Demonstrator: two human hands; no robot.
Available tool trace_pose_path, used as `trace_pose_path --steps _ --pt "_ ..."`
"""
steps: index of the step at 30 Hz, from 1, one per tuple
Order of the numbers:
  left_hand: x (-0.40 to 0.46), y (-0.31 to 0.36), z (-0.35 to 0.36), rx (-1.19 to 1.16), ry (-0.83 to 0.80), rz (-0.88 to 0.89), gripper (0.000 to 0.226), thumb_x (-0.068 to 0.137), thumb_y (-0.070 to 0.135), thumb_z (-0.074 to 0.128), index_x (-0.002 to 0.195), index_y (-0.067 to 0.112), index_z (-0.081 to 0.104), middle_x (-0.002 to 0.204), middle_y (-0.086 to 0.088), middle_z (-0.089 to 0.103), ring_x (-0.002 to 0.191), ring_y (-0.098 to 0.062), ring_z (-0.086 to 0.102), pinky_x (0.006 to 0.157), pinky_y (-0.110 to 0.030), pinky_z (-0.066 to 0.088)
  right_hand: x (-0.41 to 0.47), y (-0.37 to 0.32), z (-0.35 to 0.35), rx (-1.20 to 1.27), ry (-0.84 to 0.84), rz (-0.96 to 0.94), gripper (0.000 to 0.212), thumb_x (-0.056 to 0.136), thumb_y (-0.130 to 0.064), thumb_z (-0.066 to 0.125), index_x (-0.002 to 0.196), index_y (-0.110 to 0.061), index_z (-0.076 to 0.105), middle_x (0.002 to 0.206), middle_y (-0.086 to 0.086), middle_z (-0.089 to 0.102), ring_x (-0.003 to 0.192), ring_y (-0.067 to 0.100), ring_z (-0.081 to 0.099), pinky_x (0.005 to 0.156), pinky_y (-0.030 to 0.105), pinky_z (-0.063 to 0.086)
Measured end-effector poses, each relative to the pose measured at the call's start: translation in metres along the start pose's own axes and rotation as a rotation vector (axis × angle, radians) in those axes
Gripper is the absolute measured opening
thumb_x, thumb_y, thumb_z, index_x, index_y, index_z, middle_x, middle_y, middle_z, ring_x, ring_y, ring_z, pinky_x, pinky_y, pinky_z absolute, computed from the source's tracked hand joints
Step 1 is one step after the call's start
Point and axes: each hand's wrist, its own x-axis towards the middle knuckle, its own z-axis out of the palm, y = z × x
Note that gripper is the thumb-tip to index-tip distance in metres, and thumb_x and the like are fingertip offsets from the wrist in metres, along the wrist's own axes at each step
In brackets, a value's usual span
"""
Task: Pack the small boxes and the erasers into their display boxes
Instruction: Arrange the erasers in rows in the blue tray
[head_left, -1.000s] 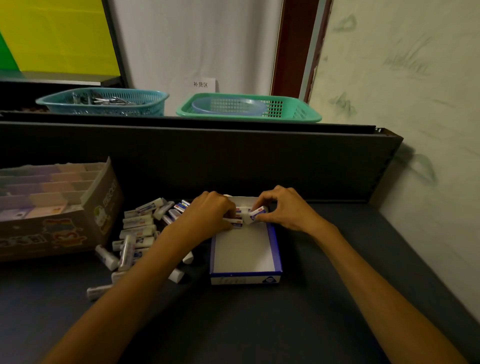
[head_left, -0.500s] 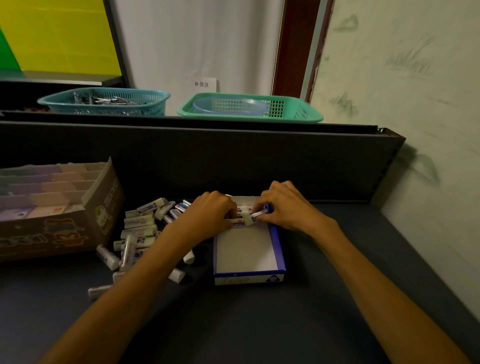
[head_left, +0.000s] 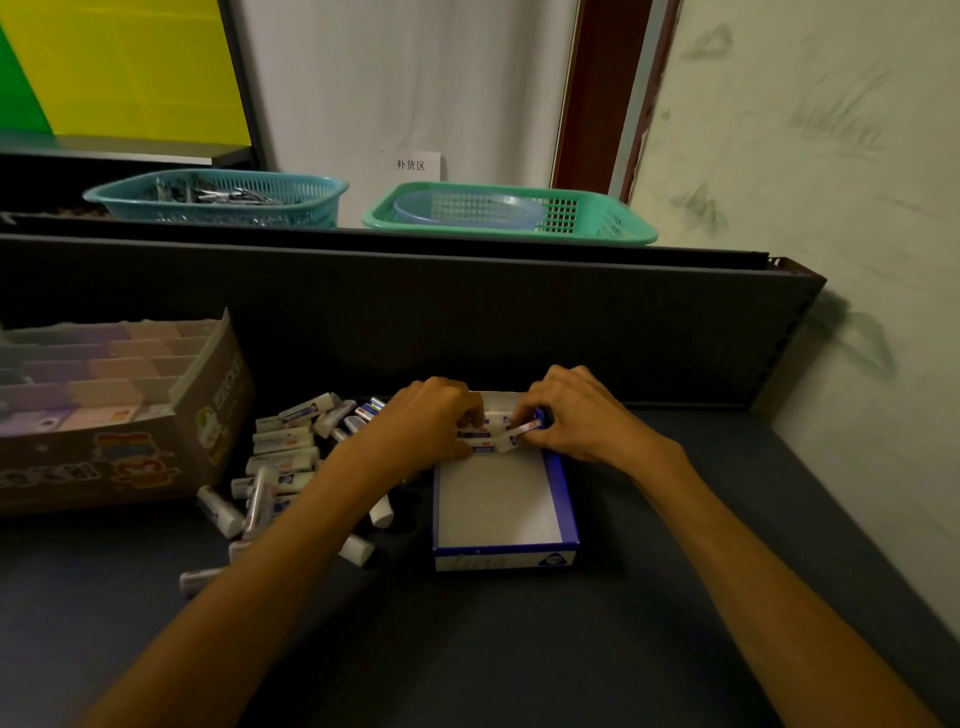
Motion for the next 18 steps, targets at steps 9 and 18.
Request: trace_pose_path --steps 9,18 --pt "0.0023 -0.0028 0.0009 0.007 -0.018 0.034 0.023 0.085 0.028 0.066 0.107 0.021 0.064 0.103 0.006 0.059 0.077 -0.001 0.046 0.069 -0.014 0.034 -0.0017 0.0011 -0.0049 0.108 0.017 0.041 0.024 0.082 -0.041 0.068 0.104 -0.036 0.061 0.101 -0.009 0.046 0.100 0.013 0.043 0.085 0.032 0.044" --pt "0.0057 -0.0059 0.0011 0.020 -0.040 0.043 0.021 0.084 0.030 0.067 0.103 0.024 0.064 0.091 0.014 0.051 0.072 0.000 0.044 0.060 -0.012 0.030 -0.0021 -0.0070 -0.0054 0.008 -0.038 0.053 0.023 0.085 -0.041 0.064 0.107 -0.036 0.062 0.106 -0.009 0.033 0.102 0.013 0.034 0.087 0.033 0.041"
